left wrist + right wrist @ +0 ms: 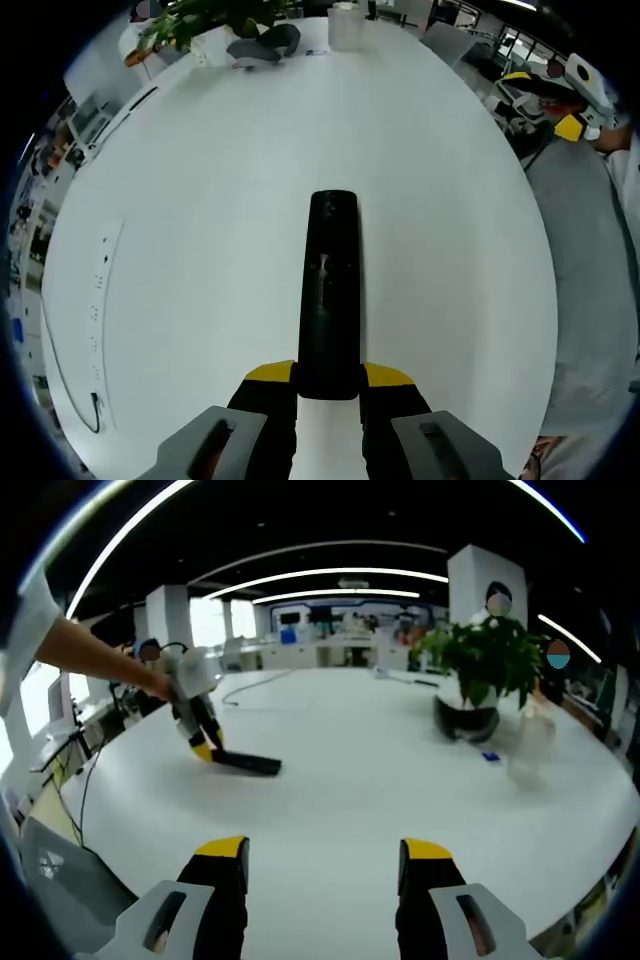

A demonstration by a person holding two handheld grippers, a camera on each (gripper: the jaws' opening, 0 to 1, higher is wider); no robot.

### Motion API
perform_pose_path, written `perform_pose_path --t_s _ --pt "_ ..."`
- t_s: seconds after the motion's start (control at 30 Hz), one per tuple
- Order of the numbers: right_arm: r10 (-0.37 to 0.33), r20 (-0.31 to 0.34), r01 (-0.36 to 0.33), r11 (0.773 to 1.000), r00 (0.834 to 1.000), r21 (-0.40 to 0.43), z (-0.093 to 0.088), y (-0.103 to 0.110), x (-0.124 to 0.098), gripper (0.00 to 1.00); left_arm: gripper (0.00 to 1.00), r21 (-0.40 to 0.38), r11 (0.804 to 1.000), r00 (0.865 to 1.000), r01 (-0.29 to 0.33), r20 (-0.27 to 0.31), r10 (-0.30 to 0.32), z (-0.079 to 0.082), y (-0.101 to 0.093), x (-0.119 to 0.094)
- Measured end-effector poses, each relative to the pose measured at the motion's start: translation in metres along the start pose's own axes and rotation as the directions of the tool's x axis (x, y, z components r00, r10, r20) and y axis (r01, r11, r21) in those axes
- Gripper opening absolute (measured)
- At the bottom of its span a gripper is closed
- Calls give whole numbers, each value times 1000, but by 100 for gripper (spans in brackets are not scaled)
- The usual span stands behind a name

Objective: Press the specified remote control buttons in sequence, fully releasing each button before pressing the next.

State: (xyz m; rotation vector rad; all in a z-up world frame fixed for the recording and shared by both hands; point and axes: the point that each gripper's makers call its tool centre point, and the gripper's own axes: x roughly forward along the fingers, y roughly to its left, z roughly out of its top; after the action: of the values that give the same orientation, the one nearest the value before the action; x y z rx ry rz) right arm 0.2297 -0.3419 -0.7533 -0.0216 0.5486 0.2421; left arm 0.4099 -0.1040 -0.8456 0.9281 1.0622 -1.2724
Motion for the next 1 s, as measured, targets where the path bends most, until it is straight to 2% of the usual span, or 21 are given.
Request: perform_pose_path --t_s 0.4,0.7,0.83,1.0 --pt "7 15 -6 1000 1000 -13 3 3 -1 57 22 -30 1000 1000 2 6 -2 -2 -24 -6" --pt "15 41 -15 1000 999 -10 7 4 -4 57 21 -13 1000 1000 3 16 -3 2 -53 -10" --pt "23 46 -21 999 999 -34 8 7 -4 57 21 -21 1000 999 6 34 -5 3 -66 -11" --pt "31 51 -29 998 998 -49 9 9 -4 57 22 -31 999 999 12 35 -11 0 -84 -11"
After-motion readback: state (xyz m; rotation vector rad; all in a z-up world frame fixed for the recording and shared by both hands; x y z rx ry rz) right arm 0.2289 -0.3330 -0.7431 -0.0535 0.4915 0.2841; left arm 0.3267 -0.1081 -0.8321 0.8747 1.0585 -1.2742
